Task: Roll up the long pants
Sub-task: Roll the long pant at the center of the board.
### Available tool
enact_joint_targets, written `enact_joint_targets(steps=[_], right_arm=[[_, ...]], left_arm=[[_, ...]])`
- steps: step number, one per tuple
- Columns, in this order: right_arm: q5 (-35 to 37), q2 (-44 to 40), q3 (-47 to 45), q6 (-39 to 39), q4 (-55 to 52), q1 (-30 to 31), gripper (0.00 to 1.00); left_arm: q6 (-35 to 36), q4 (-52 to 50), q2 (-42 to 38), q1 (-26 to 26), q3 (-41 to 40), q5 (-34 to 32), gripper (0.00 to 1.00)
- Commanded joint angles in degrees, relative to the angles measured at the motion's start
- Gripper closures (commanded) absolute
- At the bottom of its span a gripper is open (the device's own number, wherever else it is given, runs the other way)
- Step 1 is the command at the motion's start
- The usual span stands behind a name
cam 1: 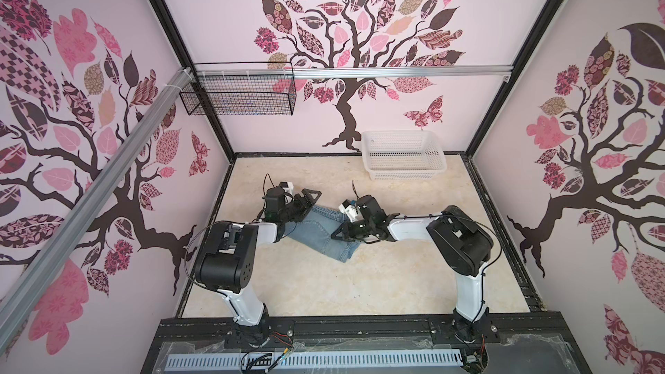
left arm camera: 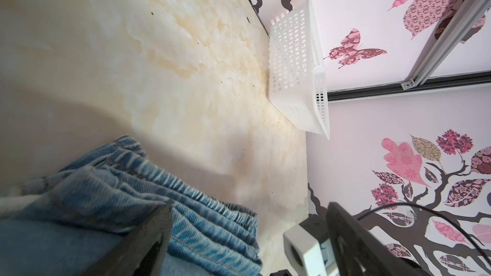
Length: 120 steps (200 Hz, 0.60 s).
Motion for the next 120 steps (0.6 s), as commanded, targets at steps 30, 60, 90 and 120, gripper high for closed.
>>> enact_joint_targets(steps=[30, 60, 90, 120], right_arm=[[9.7, -6.2, 1.1, -11.5, -26.1, -0.4, 1.00], [27.3, -13.0, 8.3, -23.8, -36.4, 7.1, 0.68], [48.7, -13.0, 12.7, -34.5, -39.2, 22.1, 0.42], [66.1, -8.9, 8.6, -40.8, -29.8, 30.8, 0.35]], left_arm=[[-4.3, -13.6, 10.8, -10.4, -2.1, -4.7, 0.07], [-3.9, -13.8, 11.0, -10.4, -1.8, -3.4, 0.07], [-3.7, -14.2, 10.9, -10.2, -0.8, -1.9, 0.07], [-3.6, -13.9, 10.9, -10.1, -0.4, -1.3, 0.07]])
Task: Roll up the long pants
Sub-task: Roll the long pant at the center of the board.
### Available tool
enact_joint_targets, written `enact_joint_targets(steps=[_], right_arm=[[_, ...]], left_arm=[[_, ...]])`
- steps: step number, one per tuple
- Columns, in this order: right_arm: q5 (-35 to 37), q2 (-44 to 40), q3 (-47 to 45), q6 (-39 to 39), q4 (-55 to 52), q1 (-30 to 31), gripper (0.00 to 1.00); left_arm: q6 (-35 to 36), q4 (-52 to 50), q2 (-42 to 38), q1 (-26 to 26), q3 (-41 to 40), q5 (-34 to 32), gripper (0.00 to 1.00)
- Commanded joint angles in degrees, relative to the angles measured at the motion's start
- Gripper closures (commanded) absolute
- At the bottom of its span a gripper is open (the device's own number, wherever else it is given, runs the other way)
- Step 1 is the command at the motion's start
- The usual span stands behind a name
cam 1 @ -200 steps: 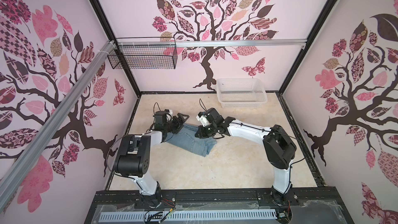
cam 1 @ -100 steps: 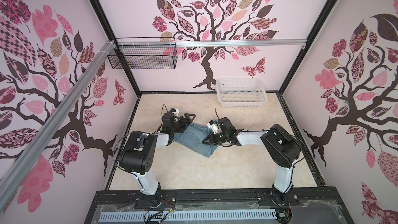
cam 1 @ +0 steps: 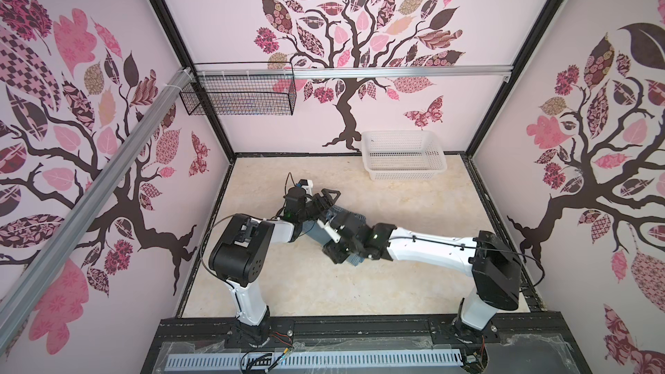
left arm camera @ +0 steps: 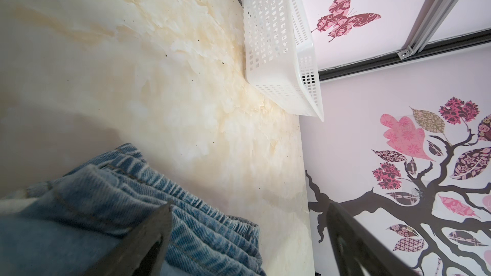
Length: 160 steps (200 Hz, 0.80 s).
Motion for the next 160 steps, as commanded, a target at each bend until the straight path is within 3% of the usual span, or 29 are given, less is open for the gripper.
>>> enact_joint_targets(steps=[1, 32, 67, 99, 117, 160], right_arm=[[21.1, 4.0, -3.1, -9.1, 1.2, 4.1, 0.35], [31.3, 6.1, -7.9, -12.8, 10.9, 4.6, 0.30], [37.0, 6.9, -12.0, -19.9, 19.7, 4.6, 0.24], [38.6, 10.0, -13.7, -25.1, 26.2, 4.5, 0.19], [37.9, 11.7, -15.0, -29.1, 30.3, 4.1, 0.01], [34.8, 16.2, -15.5, -32.0, 34.1, 0.9, 0.02]], left_arm=[[-1.7, -18.1, 6.5, -1.2, -4.0, 2.6, 0.07], [-1.3, -17.9, 6.3, -0.9, -3.9, 3.8, 0.07], [-0.9, -17.7, 5.9, -0.4, -4.3, 4.5, 0.07], [-0.8, -17.5, 5.9, 0.1, -4.6, 4.8, 0.07], [-0.6, -17.5, 5.8, 0.3, -4.6, 5.1, 0.07], [0.0, -17.6, 6.1, 1.0, -4.0, 6.4, 0.07]])
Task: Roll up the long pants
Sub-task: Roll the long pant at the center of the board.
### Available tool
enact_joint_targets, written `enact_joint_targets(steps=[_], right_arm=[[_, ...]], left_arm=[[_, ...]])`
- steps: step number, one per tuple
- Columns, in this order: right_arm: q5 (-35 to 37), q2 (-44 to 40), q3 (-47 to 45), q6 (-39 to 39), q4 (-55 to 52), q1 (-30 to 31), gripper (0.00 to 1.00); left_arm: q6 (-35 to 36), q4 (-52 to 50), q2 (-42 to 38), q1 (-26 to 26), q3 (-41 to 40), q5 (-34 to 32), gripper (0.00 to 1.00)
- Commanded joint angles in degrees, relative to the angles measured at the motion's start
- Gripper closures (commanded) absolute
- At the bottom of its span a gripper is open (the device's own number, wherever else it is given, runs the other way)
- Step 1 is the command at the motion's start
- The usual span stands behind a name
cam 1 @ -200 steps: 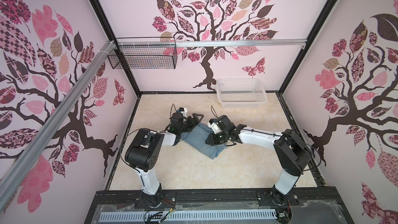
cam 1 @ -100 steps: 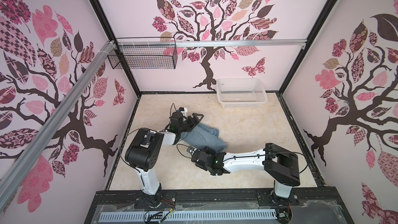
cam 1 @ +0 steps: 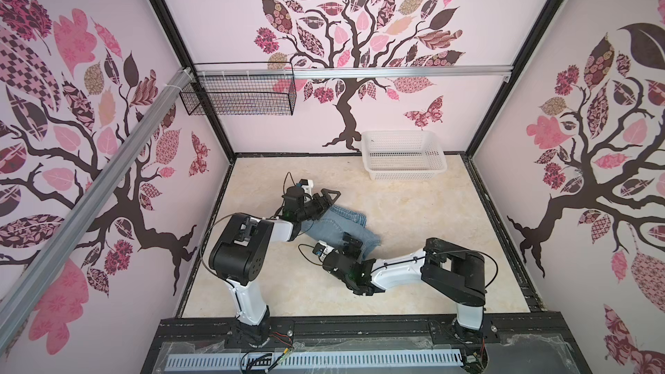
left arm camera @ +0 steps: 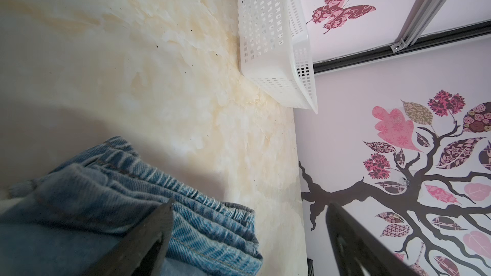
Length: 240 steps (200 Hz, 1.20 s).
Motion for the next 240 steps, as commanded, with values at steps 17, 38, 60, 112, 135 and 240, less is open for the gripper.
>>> enact_joint_targets(steps=[17, 38, 60, 112, 135, 240], right_arm=[[-5.5, 4.6, 0.1, -2.8, -0.7, -4.7, 0.29], [-14.0, 3.8, 0.8, -1.4, -5.3, -7.8, 1.00], [-26.9, 1.2, 3.4, 5.1, -14.8, -10.9, 1.00], [-46.9, 2.2, 13.2, 18.2, -36.6, -15.9, 1.00], [-53.8, 4.6, 16.6, 20.2, -43.5, -17.2, 1.00], [-65.3, 7.0, 18.2, 24.3, -55.7, -19.7, 1.00]], left_arm=[[0.3, -17.7, 5.8, 0.2, -4.5, 2.6, 0.07], [0.6, -17.7, 5.3, 1.0, -4.2, 3.9, 0.07], [0.8, -19.1, 3.7, 3.1, -3.2, 5.9, 0.07], [7.4, -34.8, -4.4, 17.2, 1.5, 10.8, 0.07], [12.5, -43.1, -10.4, 20.7, 1.3, 9.5, 0.07], [11.9, -43.8, -12.4, 21.9, 3.9, 8.4, 0.06]])
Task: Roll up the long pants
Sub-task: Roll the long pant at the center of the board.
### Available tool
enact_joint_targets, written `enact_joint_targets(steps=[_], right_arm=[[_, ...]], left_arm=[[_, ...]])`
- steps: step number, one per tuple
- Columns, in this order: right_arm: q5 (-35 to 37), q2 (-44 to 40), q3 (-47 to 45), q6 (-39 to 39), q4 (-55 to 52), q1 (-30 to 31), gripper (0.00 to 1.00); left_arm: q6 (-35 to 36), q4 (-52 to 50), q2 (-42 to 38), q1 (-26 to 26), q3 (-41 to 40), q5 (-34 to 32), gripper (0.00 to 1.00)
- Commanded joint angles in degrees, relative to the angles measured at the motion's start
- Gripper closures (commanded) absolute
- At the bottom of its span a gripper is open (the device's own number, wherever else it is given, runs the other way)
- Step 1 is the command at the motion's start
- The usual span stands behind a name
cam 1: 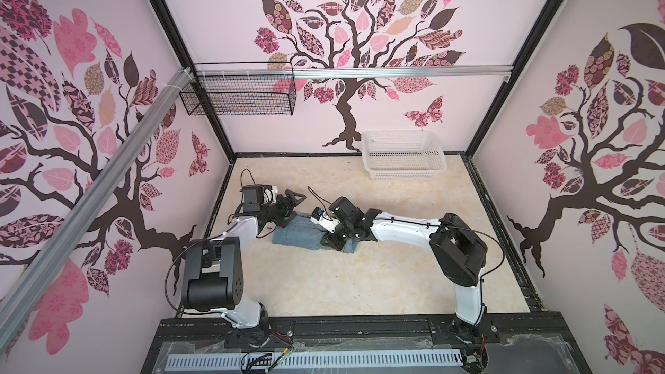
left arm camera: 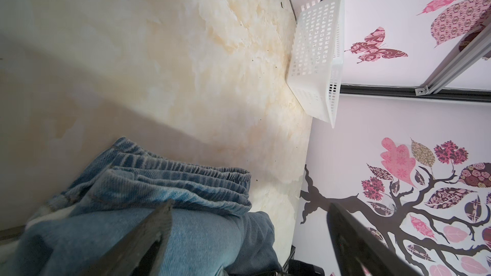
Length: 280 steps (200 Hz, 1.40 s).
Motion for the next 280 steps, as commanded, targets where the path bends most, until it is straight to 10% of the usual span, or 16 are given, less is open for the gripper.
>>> enact_joint_targets(steps=[1, 76, 176, 280], right_arm=[[-4.8, 5.2, -5.0, 9.9, -24.3, -1.8, 1.00], [-11.1, 6.8, -7.4, 11.0, -24.9, -4.1, 1.00], [-20.8, 9.7, -2.3, 10.3, -26.3, -8.6, 0.96], [-26.4, 12.0, -1.2, 9.8, -24.9, -13.1, 0.90]], left_arm=[[1.0, -6.3, 2.2, 1.5, 1.4, -3.2, 0.06], [-2.5, -6.5, 2.7, 8.1, 12.5, 1.3, 0.06], [-2.3, -12.5, -23.2, -3.5, 2.5, -3.4, 0.03], [-6.4, 11.9, 10.2, -9.3, -6.3, -10.9, 0.06]])
